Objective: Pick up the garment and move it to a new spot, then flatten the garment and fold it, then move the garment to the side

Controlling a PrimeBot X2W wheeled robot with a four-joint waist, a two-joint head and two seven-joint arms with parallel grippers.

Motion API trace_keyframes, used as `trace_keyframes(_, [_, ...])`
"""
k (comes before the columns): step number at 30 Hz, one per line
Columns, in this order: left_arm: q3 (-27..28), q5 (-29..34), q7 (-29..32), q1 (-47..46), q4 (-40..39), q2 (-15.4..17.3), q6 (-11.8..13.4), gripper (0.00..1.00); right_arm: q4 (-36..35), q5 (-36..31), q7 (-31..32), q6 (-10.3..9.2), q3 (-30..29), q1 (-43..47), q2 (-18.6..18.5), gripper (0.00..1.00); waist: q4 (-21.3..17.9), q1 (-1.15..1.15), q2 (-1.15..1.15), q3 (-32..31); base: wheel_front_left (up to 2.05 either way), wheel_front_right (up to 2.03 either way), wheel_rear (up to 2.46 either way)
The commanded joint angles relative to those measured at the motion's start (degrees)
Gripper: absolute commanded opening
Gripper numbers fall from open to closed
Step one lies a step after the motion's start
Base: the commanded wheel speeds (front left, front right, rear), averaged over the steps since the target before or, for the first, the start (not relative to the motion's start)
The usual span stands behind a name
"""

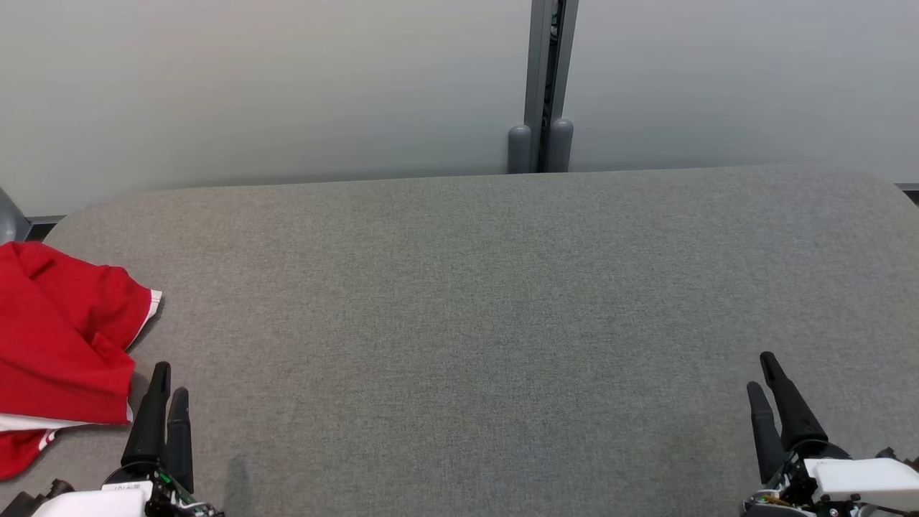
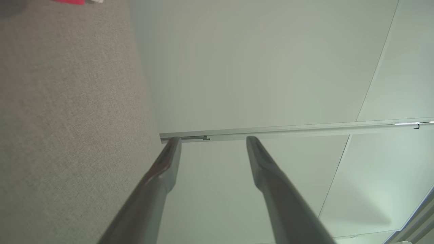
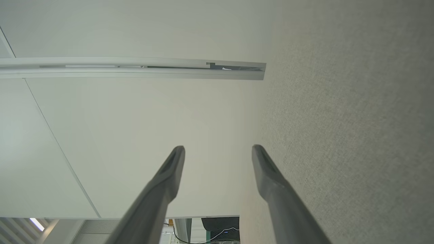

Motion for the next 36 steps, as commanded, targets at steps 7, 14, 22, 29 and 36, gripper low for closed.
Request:
trace_keyframes(7, [-2.5, 2.5, -2.7, -4.6, -1.2, 1.2, -0.1, 1.0, -1.6, -3.2, -2.2, 0.19, 0.0, -3.1, -1.8, 1.0, 0.0, 0.0, 0.0, 0.1, 0.0, 0.0, 0.0])
trace_keyframes(14, [-4.0, 11.1, -5.1, -6.9, -2.7, 2.1, -0.2, 1.0, -3.2, -10.1, -3.7, 0.21, -0.5, -4.5, -2.8, 1.0, -0.2, 0.0, 0.0, 0.3, 0.0, 0.0, 0.0])
trace_keyframes(22, [-6.2, 22.9, -7.2, -8.3, -4.8, 2.4, -0.2, 1.0, -6.0, -21.4, -5.2, 0.22, -1.0, -5.4, -3.2, 1.0, -0.4, 0.0, 0.0, 0.3, 0.0, 0.0, 0.0])
trace_keyframes(29, [-8.1, 31.3, -8.9, -9.0, -5.4, 3.2, -0.3, 1.0, -7.8, -30.2, -6.4, 0.24, -0.5, -5.8, -3.7, 1.0, -0.6, 0.0, 0.0, 0.3, 0.0, 0.0, 0.0])
trace_keyframes(36, [-9.9, 38.5, -10.6, -9.4, -5.5, 3.7, -0.3, 1.0, -8.6, -38.4, -7.5, 0.26, 0.4, -5.8, -4.7, 1.0, -0.7, 0.0, 0.0, 0.2, 0.0, 0.0, 0.0])
